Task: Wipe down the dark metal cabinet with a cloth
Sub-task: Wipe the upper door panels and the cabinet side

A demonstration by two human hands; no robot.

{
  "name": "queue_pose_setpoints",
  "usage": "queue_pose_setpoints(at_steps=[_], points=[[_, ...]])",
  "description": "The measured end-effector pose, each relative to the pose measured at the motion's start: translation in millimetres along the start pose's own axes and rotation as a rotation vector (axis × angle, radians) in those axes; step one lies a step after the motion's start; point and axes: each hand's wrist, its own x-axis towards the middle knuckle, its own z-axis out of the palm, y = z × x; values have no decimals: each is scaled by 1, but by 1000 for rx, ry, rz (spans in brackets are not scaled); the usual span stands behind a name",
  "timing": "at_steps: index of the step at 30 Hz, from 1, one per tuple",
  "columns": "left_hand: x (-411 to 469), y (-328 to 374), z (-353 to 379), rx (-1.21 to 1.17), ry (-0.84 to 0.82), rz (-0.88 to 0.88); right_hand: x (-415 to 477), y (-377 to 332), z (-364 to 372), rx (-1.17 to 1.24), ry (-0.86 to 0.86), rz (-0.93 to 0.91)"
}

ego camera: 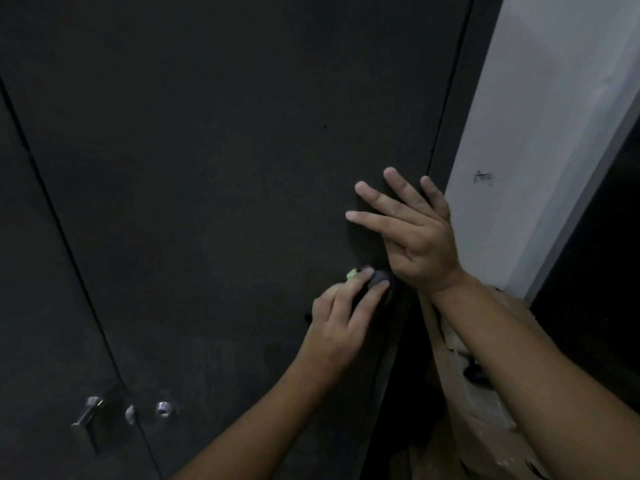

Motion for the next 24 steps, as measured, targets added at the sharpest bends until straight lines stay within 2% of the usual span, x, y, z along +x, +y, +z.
queue_pose_setpoints(at_steps=[3, 5, 7, 10, 15, 18, 24], points=[[15, 15, 7, -17, 45, -38, 2, 1, -8, 203, -11, 82], [15, 22, 14, 8, 14, 39, 3, 0, -14, 275, -34, 119], [10, 29, 22, 62, -86, 180, 3, 1, -21, 335, -76, 128], [-7, 36, 30, 108, -232, 336, 4, 11, -34, 350, -155, 95], [-40, 10, 11, 142, -355, 337, 4, 14, -41, 272, -236, 74], [-33, -8, -7, 149, -290, 254, 0, 11, -35, 277, -241, 97], [23, -17, -24, 74, 52, -65, -6, 7, -26, 251, -171, 108]])
